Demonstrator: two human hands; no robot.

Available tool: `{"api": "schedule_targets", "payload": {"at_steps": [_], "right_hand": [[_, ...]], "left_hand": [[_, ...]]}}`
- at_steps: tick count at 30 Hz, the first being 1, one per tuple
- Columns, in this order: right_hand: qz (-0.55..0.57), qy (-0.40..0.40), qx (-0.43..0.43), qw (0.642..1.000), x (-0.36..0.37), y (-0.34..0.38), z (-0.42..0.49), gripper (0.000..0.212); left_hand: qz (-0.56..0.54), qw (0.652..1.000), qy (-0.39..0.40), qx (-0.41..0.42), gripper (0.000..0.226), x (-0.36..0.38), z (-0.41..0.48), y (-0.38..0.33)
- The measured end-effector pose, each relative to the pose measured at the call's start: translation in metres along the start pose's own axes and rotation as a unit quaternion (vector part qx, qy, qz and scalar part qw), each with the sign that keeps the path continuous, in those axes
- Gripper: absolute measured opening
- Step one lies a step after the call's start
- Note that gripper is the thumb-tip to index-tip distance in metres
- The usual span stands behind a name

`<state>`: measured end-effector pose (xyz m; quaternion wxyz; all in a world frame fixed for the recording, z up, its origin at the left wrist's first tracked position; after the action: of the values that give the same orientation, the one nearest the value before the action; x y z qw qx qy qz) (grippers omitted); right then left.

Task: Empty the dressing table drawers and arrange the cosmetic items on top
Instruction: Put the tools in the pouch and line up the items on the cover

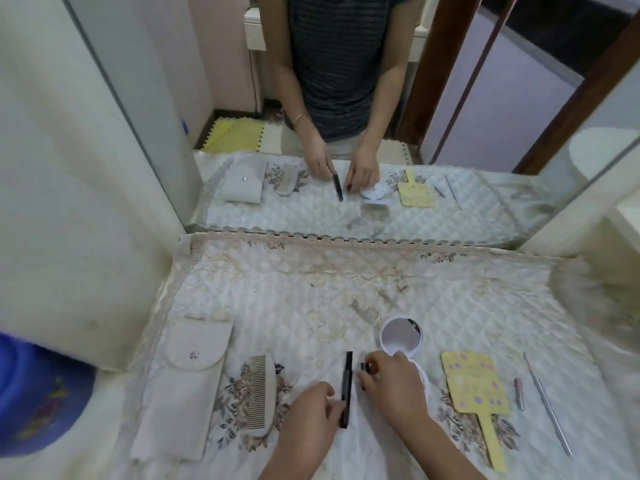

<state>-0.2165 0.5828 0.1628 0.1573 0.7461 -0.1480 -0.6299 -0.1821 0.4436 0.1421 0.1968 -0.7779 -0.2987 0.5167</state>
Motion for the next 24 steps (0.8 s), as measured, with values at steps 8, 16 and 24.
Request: {"api": "schedule_targets", "payload": {"at_steps": [8, 16, 24], "right_hand": [[0.057, -0.067, -0.010, 0.996, 0.004, -0.008, -0.011, 0.022], [0.117, -0.037, -0.061, 0.991, -0.001, 0.002, -0.003, 0.021], [0.105, 0.035, -0.188, 0.976, 0.023, 0.107, 0.024, 0.031]], "left_hand": [[0.156, 0.967, -0.202, 0.005, 0.038, -0.035, -0.010, 0.066], [0.113, 0.974, -0.190, 0.051, 0.032, -0.025, -0.019, 0.071], [0.083, 0.972, -0.206, 0.072, 0.040, -0.086, -0.010, 0.106]]}}
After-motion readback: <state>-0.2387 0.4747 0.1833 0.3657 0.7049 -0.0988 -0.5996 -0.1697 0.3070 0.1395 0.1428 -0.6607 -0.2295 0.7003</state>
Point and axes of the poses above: each hand's wrist, its own z-axis towards the middle knuckle, its own x-axis out of the palm, y = z × x, the point moved 4 cm from there along z, towards the middle knuckle, and after that the axes turned 7 degrees about -x, right-handed, at the moved point
